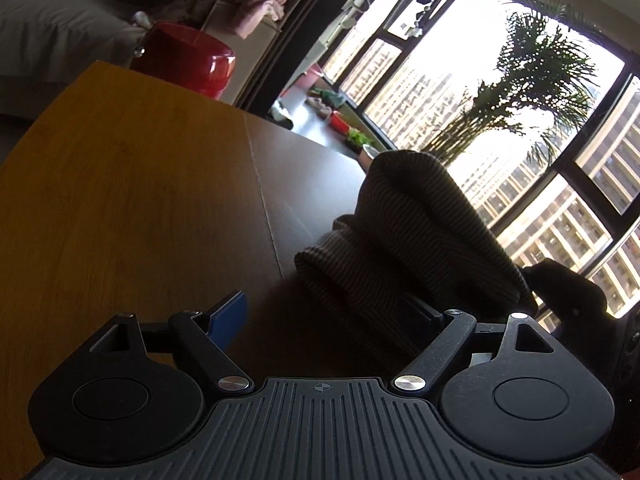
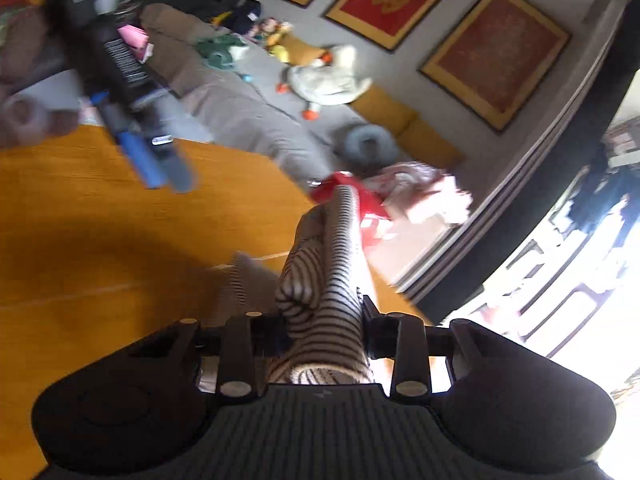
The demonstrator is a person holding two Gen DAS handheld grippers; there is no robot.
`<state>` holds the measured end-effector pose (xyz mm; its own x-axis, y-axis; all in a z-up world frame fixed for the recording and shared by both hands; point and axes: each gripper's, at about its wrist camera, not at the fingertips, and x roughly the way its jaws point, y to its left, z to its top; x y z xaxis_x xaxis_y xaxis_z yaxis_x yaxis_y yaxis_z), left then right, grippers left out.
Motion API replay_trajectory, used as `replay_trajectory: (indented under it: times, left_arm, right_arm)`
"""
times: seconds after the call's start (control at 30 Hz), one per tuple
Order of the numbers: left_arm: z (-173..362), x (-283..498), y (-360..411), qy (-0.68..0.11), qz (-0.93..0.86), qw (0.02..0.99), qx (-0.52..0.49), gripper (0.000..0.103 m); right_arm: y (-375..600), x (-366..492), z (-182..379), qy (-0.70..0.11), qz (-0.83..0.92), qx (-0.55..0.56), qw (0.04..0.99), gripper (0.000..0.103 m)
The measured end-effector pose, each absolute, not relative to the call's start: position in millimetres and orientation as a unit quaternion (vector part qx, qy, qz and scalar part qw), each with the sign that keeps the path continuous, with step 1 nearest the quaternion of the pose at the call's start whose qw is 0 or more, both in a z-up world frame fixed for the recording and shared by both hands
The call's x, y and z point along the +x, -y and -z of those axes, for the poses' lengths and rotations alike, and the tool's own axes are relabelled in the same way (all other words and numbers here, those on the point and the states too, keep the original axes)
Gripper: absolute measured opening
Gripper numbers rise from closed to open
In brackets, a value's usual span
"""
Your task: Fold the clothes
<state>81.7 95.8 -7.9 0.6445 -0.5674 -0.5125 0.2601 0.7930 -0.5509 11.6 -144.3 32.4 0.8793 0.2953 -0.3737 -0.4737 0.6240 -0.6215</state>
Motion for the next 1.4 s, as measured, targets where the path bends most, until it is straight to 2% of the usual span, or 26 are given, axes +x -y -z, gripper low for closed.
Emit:
replay_trajectory:
  times: [0.3, 0.5, 0.6, 0.67, 0.73, 0.77, 0.83, 0.9, 1.0, 1.07, 1.17, 1.3, 1.4]
  left_arm:
    - [-12.6, 83.9, -76.7, -0.331, 0.273, 0.88, -0.202, 0.088]
    - [-48.4, 105.0, -39.5, -0.269, 0.329, 0.884, -0.195, 0.093]
    - [-39.0, 128.9, -17.9, -0.289, 0.349, 0.866, -0.212, 0.093]
    - [-18.6, 145.0, -4.8, -0.33, 0.343, 0.853, -0.213, 0.091]
    - [2.5, 151.3, 0.8, -0.36, 0.327, 0.85, -0.203, 0.089]
    - [9.4, 150.3, 1.3, -0.363, 0.322, 0.852, -0.196, 0.089]
    - [15.6, 145.9, 0.8, -0.359, 0.317, 0.858, -0.182, 0.09]
    - [16.0, 141.9, -0.4, -0.356, 0.317, 0.862, -0.174, 0.091]
    - [15.5, 140.0, 1.2, -0.354, 0.314, 0.865, -0.165, 0.091]
    - [15.8, 138.7, 1.2, -0.354, 0.313, 0.867, -0.161, 0.091]
    - [15.5, 137.6, 0.1, -0.356, 0.313, 0.867, -0.157, 0.091]
    - [16.5, 137.7, -0.9, -0.358, 0.317, 0.865, -0.155, 0.091]
    - [17.3, 136.7, 1.8, -0.358, 0.317, 0.866, -0.147, 0.094]
  right_arm:
    - [120.0, -4.0, 20.9, -0.127, -0.268, -0.458, 0.838, 0.034]
    - [128.0, -10.6, 21.7, -0.13, -0.264, -0.44, 0.848, 0.038]
    - [133.5, -16.0, 19.1, -0.127, -0.261, -0.437, 0.851, 0.039]
    - [142.9, -19.1, 10.4, -0.132, -0.26, -0.418, 0.86, 0.047]
    - [156.2, -20.7, -4.4, -0.144, -0.261, -0.383, 0.874, 0.07]
    - [165.9, -20.6, -14.8, -0.151, -0.267, -0.352, 0.884, 0.075]
    - [186.9, -18.4, -36.5, -0.163, -0.28, -0.28, 0.904, 0.092]
    - [207.2, -9.1, -54.9, -0.168, -0.285, -0.2, 0.922, 0.103]
    - [227.1, 12.0, -60.6, -0.174, -0.291, -0.102, 0.935, 0.103]
    - [225.1, 26.7, -45.6, -0.182, -0.27, -0.103, 0.94, 0.103]
    - [215.7, 54.9, -8.7, -0.246, -0.246, -0.152, 0.925, 0.103]
    - [225.9, 49.5, -2.0, -0.254, -0.232, -0.107, 0.933, 0.103]
    - [227.8, 42.0, -9.8, -0.258, -0.231, -0.114, 0.931, 0.103]
